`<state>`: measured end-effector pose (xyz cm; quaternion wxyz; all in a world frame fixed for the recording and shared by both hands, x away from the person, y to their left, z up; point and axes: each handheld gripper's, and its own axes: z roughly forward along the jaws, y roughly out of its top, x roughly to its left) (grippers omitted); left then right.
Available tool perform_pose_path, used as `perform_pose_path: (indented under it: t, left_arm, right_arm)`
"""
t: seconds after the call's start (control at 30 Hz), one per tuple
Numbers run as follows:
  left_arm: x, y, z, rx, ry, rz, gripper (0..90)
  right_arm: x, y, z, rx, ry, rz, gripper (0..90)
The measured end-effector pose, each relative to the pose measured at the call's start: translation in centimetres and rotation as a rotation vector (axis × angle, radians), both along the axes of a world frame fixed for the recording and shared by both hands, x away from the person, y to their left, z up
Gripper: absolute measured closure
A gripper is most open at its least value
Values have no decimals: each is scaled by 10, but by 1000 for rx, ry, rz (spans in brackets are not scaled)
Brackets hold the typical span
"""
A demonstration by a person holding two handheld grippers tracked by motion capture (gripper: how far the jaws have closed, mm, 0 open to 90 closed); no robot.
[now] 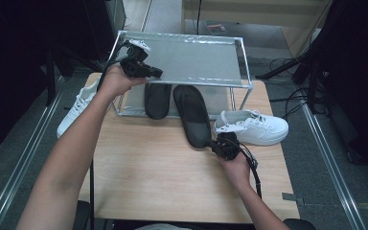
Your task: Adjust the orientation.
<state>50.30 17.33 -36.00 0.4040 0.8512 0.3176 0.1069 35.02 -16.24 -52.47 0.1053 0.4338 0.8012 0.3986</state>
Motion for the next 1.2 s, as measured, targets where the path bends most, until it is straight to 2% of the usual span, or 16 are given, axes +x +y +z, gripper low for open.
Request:
perform_pose_path:
  t: [0.2,0.4,0.63,0.87,1.2]
  left_arm:
    - [0,0,0,-1,-1,2,865]
    - [0,0,0,-1,-2,1,865]
    - [0,0,0,-2,0,-1,864]
    - [0,0,0,-1,-1,1,864]
    - [0,0,0,0,-2,2,864]
  right_arm:
    - [3,2,-4,27,-17,-13,900]
    - [5,7,-5,28,-43,-34,900]
    - [7,15,-7,64,-31,-52,900]
    - [17,27,-7,79,-25,-54,900]
    - [34,43,6,112,-63,-61,900]
